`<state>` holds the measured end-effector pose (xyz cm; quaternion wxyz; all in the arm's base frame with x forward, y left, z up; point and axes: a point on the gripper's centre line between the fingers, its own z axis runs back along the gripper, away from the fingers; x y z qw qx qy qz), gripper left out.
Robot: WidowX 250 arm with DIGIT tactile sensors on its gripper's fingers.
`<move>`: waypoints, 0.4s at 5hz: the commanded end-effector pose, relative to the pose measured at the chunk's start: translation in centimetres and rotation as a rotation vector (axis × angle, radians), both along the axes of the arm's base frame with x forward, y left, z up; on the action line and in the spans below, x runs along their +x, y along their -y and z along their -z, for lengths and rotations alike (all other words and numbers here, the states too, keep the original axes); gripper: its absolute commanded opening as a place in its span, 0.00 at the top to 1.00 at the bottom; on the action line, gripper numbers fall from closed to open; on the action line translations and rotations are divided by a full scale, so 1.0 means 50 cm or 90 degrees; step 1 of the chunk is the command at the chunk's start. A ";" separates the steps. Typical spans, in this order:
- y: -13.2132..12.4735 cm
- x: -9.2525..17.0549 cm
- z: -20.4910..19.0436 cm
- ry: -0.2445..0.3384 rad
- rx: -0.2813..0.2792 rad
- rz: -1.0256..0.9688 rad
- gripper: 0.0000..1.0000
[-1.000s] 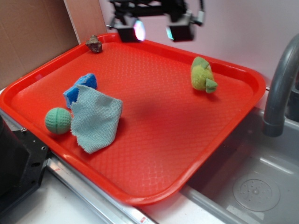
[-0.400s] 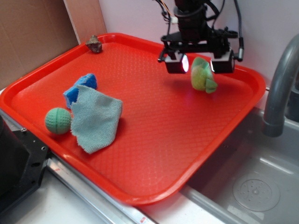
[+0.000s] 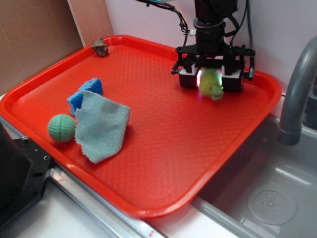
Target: Grab the green animal.
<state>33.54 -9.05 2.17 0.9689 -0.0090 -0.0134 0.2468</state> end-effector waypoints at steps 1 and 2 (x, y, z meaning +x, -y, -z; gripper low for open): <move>-0.022 -0.103 -0.171 -0.012 -0.030 0.208 1.00; -0.058 -0.193 -0.236 -0.042 0.038 0.167 1.00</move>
